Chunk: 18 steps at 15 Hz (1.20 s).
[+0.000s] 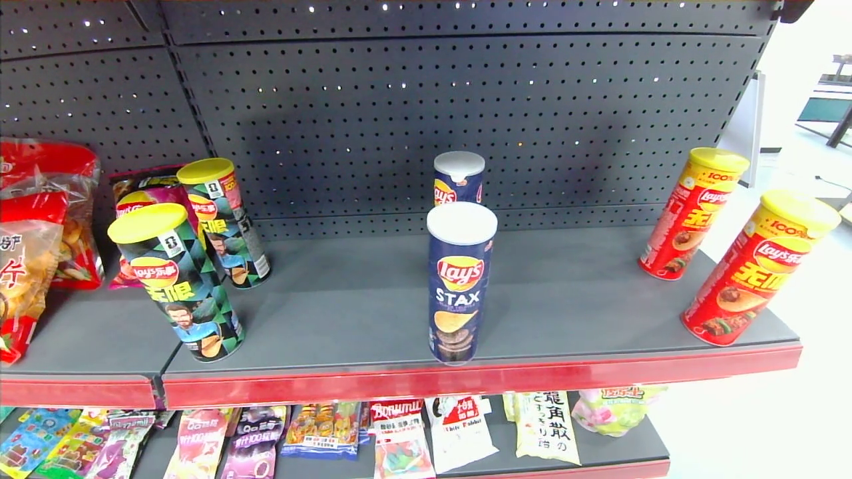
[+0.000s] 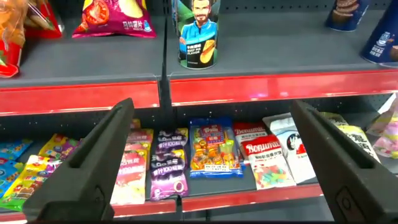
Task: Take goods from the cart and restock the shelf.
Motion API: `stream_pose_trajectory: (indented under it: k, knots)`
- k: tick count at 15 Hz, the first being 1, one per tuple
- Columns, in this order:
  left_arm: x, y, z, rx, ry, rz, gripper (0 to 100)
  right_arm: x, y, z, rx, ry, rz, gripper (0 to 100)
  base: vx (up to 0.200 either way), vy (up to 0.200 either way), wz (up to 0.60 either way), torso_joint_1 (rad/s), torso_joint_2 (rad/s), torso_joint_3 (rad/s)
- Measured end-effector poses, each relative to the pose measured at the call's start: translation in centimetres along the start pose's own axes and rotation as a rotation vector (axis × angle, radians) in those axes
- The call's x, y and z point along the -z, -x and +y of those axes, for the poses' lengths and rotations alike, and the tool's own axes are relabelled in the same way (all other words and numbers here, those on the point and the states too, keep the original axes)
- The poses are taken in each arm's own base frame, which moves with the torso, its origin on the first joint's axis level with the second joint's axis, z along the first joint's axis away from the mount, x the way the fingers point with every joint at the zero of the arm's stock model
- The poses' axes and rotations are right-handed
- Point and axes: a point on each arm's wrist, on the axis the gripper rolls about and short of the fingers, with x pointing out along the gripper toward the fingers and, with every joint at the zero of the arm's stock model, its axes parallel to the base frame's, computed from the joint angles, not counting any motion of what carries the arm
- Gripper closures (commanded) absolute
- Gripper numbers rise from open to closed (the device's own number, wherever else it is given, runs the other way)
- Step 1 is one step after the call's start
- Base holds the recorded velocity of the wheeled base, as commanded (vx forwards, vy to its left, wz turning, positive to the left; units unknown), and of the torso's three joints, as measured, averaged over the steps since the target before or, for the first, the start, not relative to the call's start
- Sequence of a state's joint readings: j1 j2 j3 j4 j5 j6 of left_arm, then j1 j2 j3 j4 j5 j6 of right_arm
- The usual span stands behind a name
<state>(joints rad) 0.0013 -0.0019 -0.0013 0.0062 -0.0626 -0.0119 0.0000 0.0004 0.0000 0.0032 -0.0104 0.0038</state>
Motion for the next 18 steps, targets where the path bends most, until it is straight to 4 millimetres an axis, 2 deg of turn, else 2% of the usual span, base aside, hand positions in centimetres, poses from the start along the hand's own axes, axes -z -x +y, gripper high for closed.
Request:
stream_pose_trajectory:
  k: [18]
  knots:
    - [-0.01,0.00,0.00,0.000,0.000,0.000,0,0.00,0.00,0.00,0.000,0.000,0.000,0,0.000,0.000,0.00,0.000,0.00,0.000]
